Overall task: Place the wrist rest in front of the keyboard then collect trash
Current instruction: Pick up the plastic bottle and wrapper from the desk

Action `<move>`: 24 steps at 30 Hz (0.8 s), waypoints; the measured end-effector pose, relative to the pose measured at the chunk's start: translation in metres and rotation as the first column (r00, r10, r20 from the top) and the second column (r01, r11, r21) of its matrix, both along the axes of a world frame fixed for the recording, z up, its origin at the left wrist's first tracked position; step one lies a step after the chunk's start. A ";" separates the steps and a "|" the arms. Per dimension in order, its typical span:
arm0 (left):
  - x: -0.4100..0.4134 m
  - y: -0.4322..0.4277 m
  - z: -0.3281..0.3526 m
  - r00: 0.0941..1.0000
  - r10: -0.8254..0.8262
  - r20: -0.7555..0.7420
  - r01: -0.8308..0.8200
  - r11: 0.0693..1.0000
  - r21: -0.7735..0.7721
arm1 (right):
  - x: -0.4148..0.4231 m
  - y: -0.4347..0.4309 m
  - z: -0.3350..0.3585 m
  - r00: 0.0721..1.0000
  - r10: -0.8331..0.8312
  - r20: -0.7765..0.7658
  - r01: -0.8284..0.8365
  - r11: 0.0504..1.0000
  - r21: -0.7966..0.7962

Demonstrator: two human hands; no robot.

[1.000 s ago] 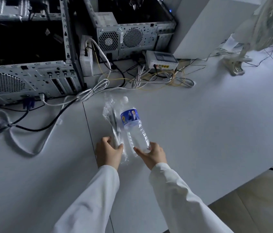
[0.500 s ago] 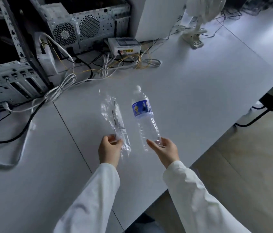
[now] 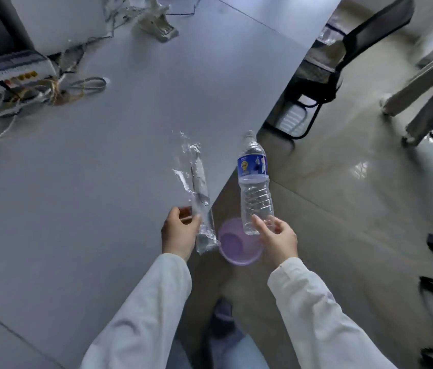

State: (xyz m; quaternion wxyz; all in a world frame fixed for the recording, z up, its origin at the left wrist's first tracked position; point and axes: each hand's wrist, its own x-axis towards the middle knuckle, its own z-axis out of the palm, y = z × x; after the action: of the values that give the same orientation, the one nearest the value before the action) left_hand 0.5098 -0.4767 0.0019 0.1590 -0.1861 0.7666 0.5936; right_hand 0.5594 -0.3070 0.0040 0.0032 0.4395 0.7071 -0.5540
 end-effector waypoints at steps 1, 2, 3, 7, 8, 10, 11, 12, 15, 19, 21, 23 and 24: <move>0.001 0.025 -0.003 1.000 -0.024 0.004 0.024 1.000 -0.002 | 0.005 0.024 -0.003 0.999 -0.034 0.004 0.034 0.999 -0.003; 0.002 0.043 -0.006 0.999 -0.040 0.007 0.040 0.999 -0.003 | 0.008 0.041 -0.006 0.998 -0.056 0.005 0.057 0.998 -0.011; 0.003 0.060 -0.010 0.998 -0.058 0.009 0.058 0.998 0.000 | 0.011 0.057 -0.011 0.997 -0.072 0.010 0.072 0.997 -0.022; 0.014 0.128 -0.033 0.987 -0.144 0.069 0.142 0.990 0.021 | 0.025 0.120 -0.036 0.992 -0.102 0.072 0.103 0.994 -0.021; 0.018 0.142 -0.040 0.982 -0.165 0.089 0.164 0.986 0.019 | 0.030 0.133 -0.042 0.988 -0.120 0.096 0.123 0.992 -0.023; 0.023 0.163 -0.054 0.970 -0.203 0.134 0.203 0.979 0.014 | 0.038 0.152 -0.054 0.978 -0.151 0.141 0.156 0.987 -0.027; 0.025 0.169 -0.061 0.964 -0.217 0.155 0.218 0.976 0.011 | 0.042 0.158 -0.059 0.974 -0.159 0.159 0.166 0.986 -0.033; 0.027 0.174 -0.069 0.957 -0.229 0.176 0.231 0.973 0.009 | 0.046 0.163 -0.066 0.970 -0.164 0.181 0.174 0.984 -0.041; 0.033 0.184 -0.094 0.937 -0.263 0.231 0.271 0.962 -0.004 | 0.061 0.172 -0.086 0.958 -0.158 0.238 0.178 0.982 -0.062; 0.031 0.190 -0.147 0.913 -0.306 0.268 0.328 0.944 -0.038 | 0.069 0.178 -0.134 0.949 -0.130 0.288 0.162 0.983 -0.089; 0.030 0.189 -0.184 0.897 -0.324 0.302 0.360 0.930 -0.072 | 0.069 0.179 -0.168 0.942 -0.122 0.312 0.161 0.981 -0.105; 0.029 0.188 -0.225 0.884 -0.321 0.340 0.374 0.922 -0.102 | 0.068 0.179 -0.207 0.934 -0.106 0.342 0.152 0.982 -0.110; 0.028 0.187 -0.244 0.876 -0.322 0.359 0.384 0.916 -0.115 | 0.066 0.179 -0.225 0.928 -0.097 0.360 0.149 0.982 -0.120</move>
State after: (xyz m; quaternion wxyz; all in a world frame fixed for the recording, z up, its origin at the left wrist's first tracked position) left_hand 0.5375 -0.2900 -0.2419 0.3744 -0.1540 0.8006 0.4416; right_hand 0.6259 -0.1278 -0.2214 0.1270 0.5738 0.6238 -0.5152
